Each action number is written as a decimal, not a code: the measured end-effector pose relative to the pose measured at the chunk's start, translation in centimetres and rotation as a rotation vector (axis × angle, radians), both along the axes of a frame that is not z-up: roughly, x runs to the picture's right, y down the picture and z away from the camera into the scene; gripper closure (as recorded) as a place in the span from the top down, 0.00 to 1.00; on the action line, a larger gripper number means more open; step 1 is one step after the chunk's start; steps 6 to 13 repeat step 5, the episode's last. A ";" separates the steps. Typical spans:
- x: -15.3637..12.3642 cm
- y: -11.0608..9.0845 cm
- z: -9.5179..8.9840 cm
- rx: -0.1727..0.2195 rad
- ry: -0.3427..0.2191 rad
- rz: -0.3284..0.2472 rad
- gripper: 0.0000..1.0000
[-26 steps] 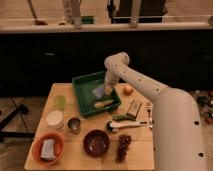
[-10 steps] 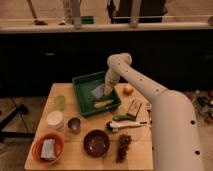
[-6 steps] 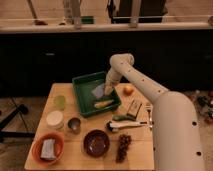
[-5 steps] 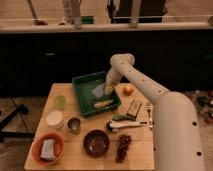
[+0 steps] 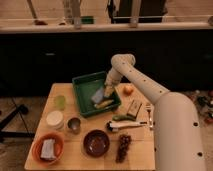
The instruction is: Place sponge in tray
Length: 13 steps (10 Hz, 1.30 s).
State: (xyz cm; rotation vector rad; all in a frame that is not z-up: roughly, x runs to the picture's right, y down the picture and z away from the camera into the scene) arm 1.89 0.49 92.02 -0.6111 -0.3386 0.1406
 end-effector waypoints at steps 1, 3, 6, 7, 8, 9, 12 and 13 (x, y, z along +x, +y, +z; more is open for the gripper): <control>0.0 0.0 -0.1 0.000 -0.004 0.000 0.80; 0.1 -0.1 -0.1 0.002 -0.007 0.003 0.80; 0.7 -0.4 -0.4 0.021 -0.002 0.013 0.80; 0.7 -0.4 -0.4 0.021 -0.002 0.013 0.80; 0.7 -0.4 -0.4 0.021 -0.002 0.013 0.80; 0.7 -0.4 -0.4 0.021 -0.002 0.013 0.80; 0.7 -0.4 -0.4 0.021 -0.002 0.013 0.80; 0.7 -0.4 -0.4 0.021 -0.002 0.013 0.80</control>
